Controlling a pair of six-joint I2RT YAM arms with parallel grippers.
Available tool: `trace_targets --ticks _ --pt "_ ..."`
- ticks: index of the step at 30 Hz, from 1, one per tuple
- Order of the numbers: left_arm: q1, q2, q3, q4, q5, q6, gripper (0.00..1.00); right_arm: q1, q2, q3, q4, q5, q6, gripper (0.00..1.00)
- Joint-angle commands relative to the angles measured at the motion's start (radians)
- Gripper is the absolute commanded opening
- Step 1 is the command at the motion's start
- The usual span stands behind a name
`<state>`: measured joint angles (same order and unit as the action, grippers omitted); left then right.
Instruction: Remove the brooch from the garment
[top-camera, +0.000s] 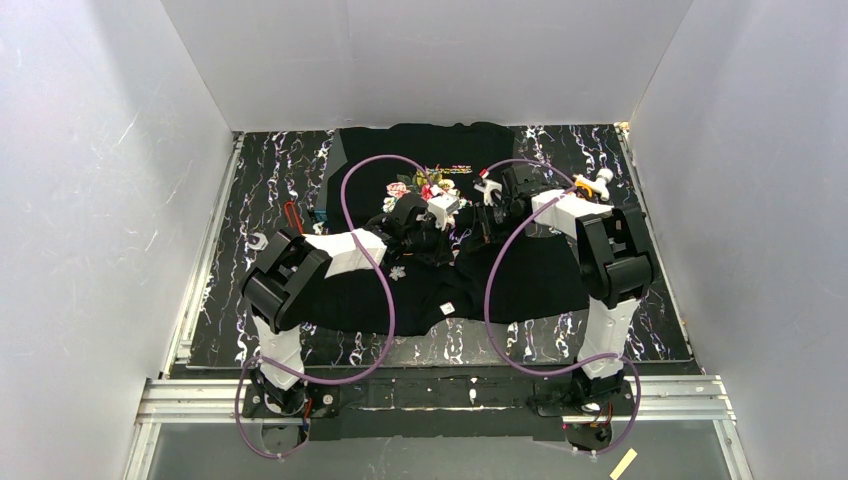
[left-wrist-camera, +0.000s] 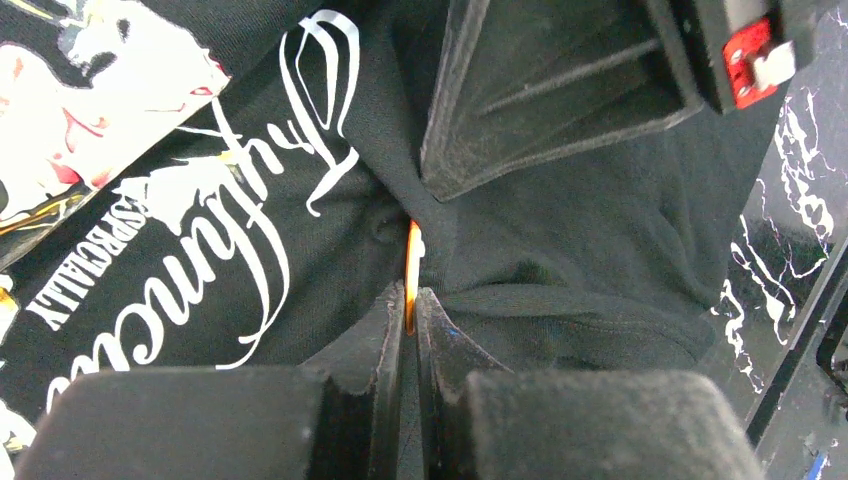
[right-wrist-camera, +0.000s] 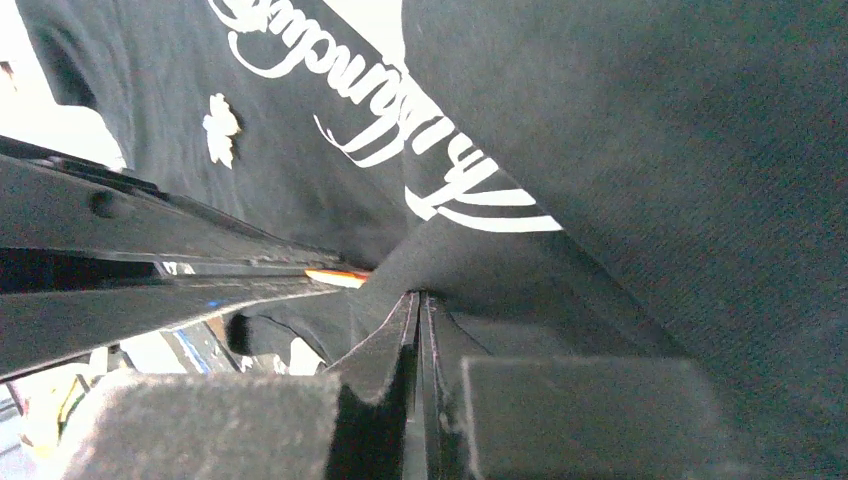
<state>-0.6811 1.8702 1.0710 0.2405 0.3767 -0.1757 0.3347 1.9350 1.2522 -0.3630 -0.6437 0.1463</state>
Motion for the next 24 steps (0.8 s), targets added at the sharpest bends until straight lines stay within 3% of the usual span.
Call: trace_targets --ticks 1,24 --pt "-0.005 -0.061 -0.013 0.026 -0.022 0.001 0.0 0.01 -0.035 -0.038 -0.013 0.021 -0.058 0.1" --pt "-0.004 -0.095 -0.023 0.043 -0.022 -0.029 0.0 0.072 -0.07 -0.176 -0.099 -0.002 -0.143 0.1"
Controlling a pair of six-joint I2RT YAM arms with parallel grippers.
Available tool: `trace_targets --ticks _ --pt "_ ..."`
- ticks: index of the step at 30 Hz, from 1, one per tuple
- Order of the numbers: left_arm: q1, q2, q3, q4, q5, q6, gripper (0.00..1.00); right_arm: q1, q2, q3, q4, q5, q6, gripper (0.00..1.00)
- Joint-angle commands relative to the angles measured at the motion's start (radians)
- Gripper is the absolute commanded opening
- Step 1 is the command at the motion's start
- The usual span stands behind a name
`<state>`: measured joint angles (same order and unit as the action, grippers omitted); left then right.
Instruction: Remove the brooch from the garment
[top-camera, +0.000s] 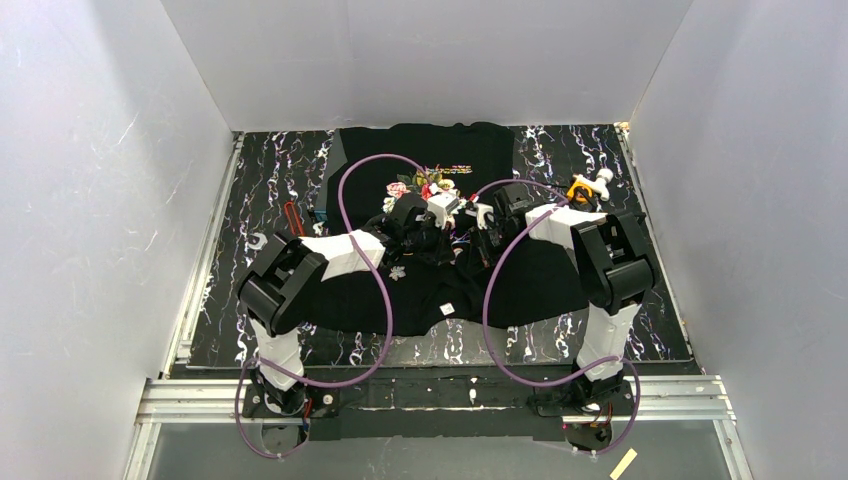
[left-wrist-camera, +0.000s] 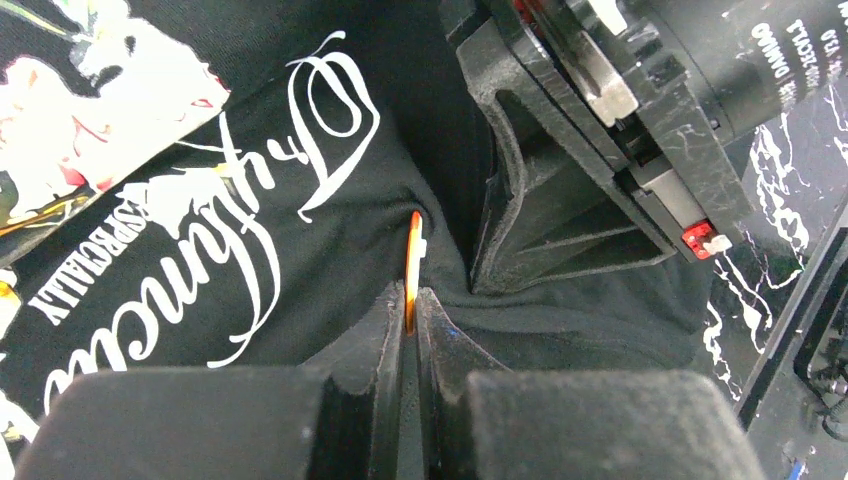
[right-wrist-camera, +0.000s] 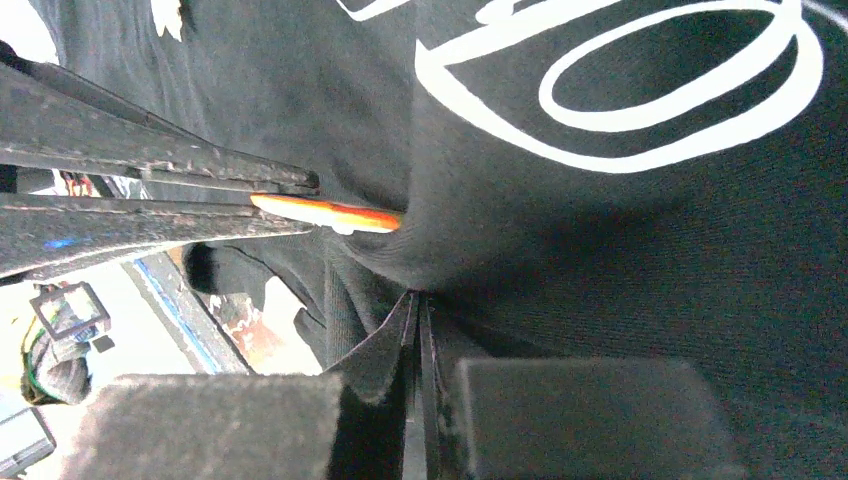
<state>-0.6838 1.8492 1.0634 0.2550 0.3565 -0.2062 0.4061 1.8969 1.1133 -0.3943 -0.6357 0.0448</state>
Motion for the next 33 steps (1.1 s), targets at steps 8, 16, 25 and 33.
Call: trace_targets --ticks 8,16,25,33 --pt "-0.001 -0.062 -0.012 0.039 0.002 -0.004 0.0 0.008 -0.043 -0.043 -0.056 -0.079 -0.019 0.1" --pt "-0.001 -0.055 -0.009 0.056 0.006 -0.006 0.0 0.017 -0.052 -0.048 -0.063 -0.116 -0.013 0.11" --pt "-0.001 -0.051 0.043 -0.05 0.06 -0.091 0.0 -0.017 -0.121 0.066 -0.158 -0.072 -0.116 0.23" --pt "-0.001 -0.028 0.126 -0.241 0.08 -0.139 0.0 -0.01 -0.196 0.054 -0.13 -0.044 -0.069 0.61"
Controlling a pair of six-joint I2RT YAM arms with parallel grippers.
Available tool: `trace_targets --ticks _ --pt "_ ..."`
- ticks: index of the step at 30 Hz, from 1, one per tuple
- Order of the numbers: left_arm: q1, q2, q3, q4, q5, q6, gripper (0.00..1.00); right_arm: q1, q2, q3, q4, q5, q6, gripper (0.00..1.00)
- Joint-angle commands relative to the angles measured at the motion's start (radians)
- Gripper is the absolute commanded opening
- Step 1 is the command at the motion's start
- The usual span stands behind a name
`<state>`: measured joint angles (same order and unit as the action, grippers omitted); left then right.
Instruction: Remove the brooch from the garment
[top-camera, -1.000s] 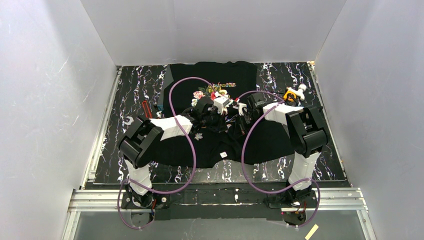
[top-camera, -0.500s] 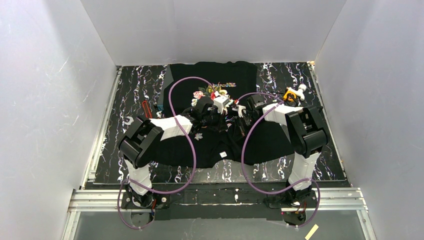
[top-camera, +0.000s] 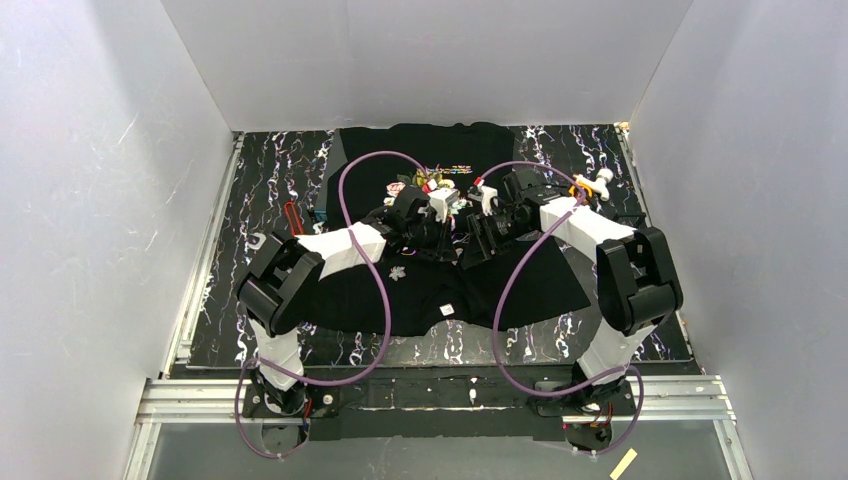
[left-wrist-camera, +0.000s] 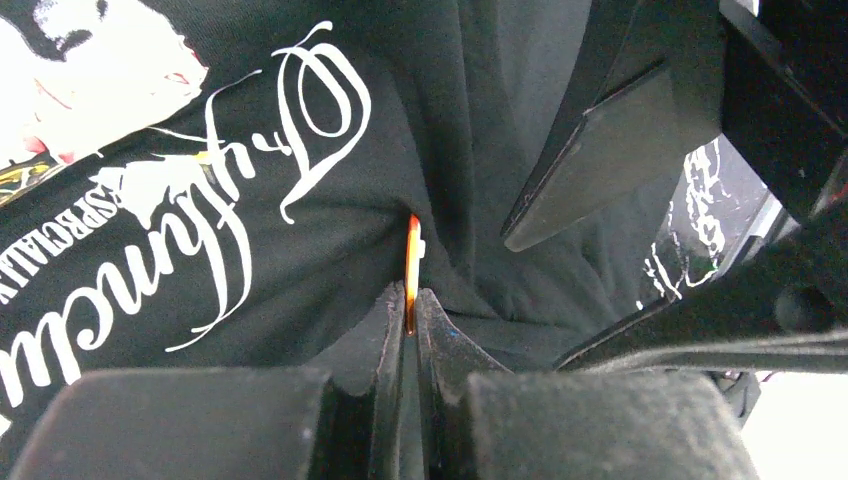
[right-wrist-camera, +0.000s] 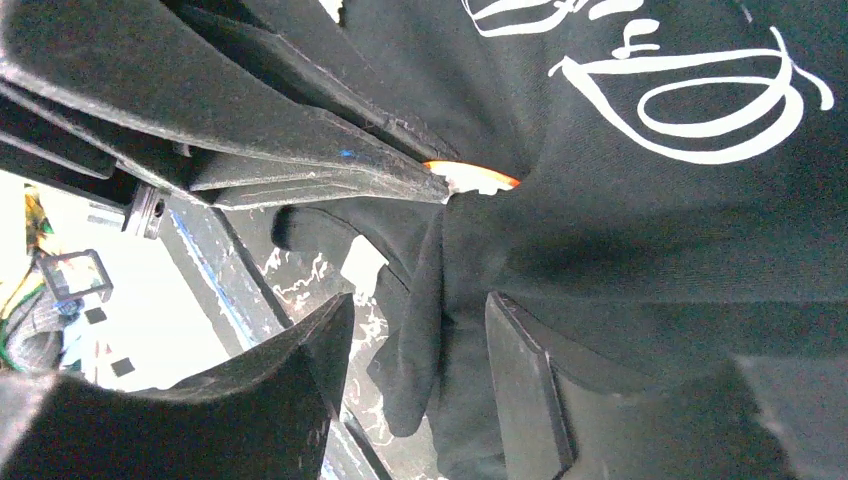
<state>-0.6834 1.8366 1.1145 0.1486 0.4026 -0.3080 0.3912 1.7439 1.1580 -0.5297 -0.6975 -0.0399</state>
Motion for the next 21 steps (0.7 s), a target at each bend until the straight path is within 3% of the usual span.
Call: trace_targets --ticks 1,10,17,21 --pt "0.001 -0.007 0.084 -0.156 0.039 -0.057 0.0 0.01 -0.041 0.004 0.01 0.027 0.019 0.61" --pt "0.03 0.019 0.096 -0.177 0.167 -0.219 0.0 0.035 -0.01 -0.073 0.055 0.1 -0.01 0.59" --pt "0.058 0.042 0.084 -0.122 0.267 -0.285 0.0 0.034 -0.009 -0.083 0.056 0.101 -0.038 0.39" --pt "0.064 0.054 0.082 -0.101 0.314 -0.306 0.0 0.024 -0.001 -0.073 0.043 0.103 -0.061 0.15"
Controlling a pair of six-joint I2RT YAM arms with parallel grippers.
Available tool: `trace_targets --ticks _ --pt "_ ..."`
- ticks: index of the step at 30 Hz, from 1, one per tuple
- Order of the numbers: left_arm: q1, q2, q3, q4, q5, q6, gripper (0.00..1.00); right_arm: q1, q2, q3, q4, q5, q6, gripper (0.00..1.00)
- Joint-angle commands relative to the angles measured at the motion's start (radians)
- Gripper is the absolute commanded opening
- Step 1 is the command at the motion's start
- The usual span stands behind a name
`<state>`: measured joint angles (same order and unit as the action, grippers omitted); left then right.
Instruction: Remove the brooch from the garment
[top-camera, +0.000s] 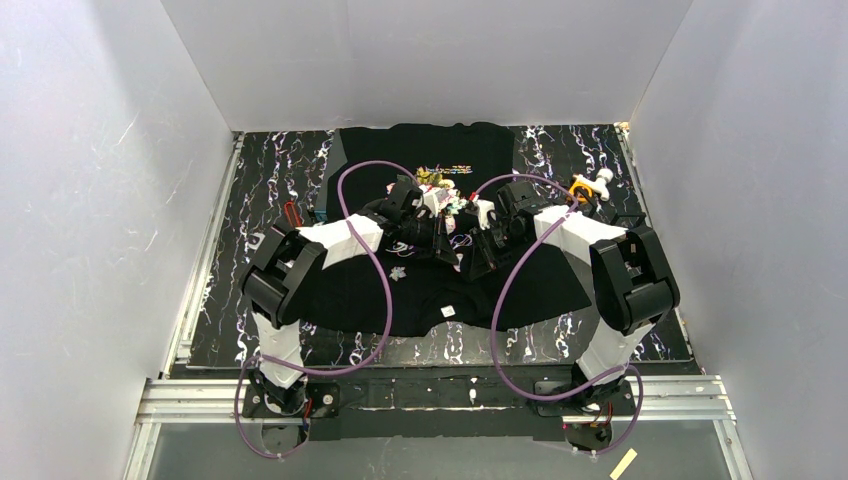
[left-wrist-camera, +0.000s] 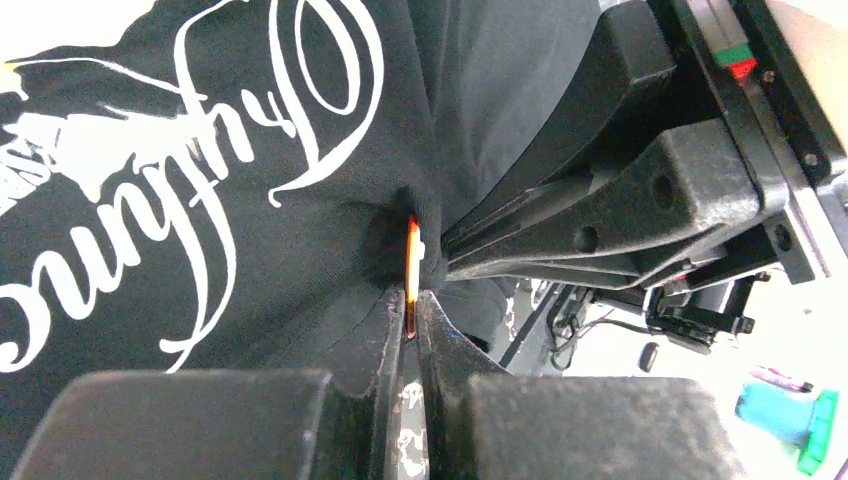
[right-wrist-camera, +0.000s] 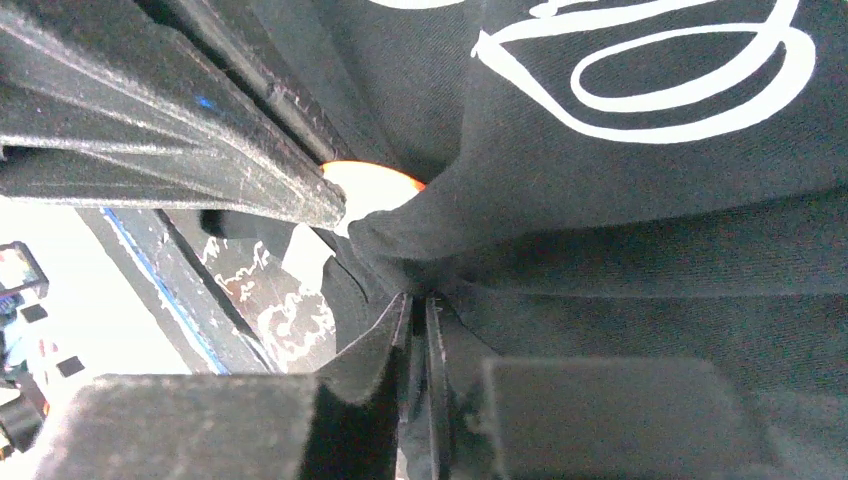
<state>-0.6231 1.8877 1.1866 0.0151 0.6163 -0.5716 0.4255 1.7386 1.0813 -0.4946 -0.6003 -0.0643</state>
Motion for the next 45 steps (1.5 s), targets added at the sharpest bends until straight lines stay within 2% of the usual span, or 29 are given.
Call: trace_targets --ticks 1,2,3,18,19,20,22,23,25,33,41,45 --pt "0.003 0.004 0.008 0.035 0.109 -0.042 0.0 -0.013 0.009 0.008 0.002 0.008 -0.044 0.09" --pt "0.003 0.005 0.007 0.035 0.123 -0.043 0.0 -0.018 0.013 0.011 0.0 0.012 -0.049 0.03" --pt "0.003 0.006 0.007 0.036 0.133 -0.043 0.0 -0.024 0.016 0.013 -0.002 0.015 -0.054 0.01" --pt "0.019 0.038 -0.006 0.042 0.252 -0.036 0.0 -0.088 -0.005 0.047 -0.07 -0.089 -0.133 0.01" --pt "0.019 0.039 -0.004 0.043 0.257 -0.035 0.0 -0.089 -0.005 0.048 -0.07 -0.099 -0.123 0.06" --pt "0.019 0.041 -0.002 0.045 0.262 -0.036 0.0 -0.089 -0.005 0.051 -0.071 -0.116 -0.114 0.2" --pt "0.019 0.042 -0.001 0.056 0.272 -0.036 0.0 -0.09 -0.007 0.051 -0.061 -0.173 -0.078 0.53" --pt "0.019 0.043 -0.002 0.061 0.277 -0.035 0.0 -0.09 -0.011 0.042 -0.043 -0.185 -0.049 0.62" --pt "0.02 0.043 -0.002 0.07 0.291 -0.033 0.0 -0.09 -0.019 0.027 0.004 -0.207 0.015 0.68" --pt "0.02 0.042 -0.02 0.107 0.325 -0.046 0.0 -0.115 0.001 -0.012 0.086 -0.269 0.156 0.69" --pt "0.023 0.052 -0.021 0.147 0.348 -0.075 0.0 -0.135 0.018 -0.032 0.109 -0.329 0.159 0.54" --pt "0.025 0.055 -0.02 0.161 0.352 -0.091 0.0 -0.134 0.023 -0.045 0.127 -0.336 0.171 0.53"
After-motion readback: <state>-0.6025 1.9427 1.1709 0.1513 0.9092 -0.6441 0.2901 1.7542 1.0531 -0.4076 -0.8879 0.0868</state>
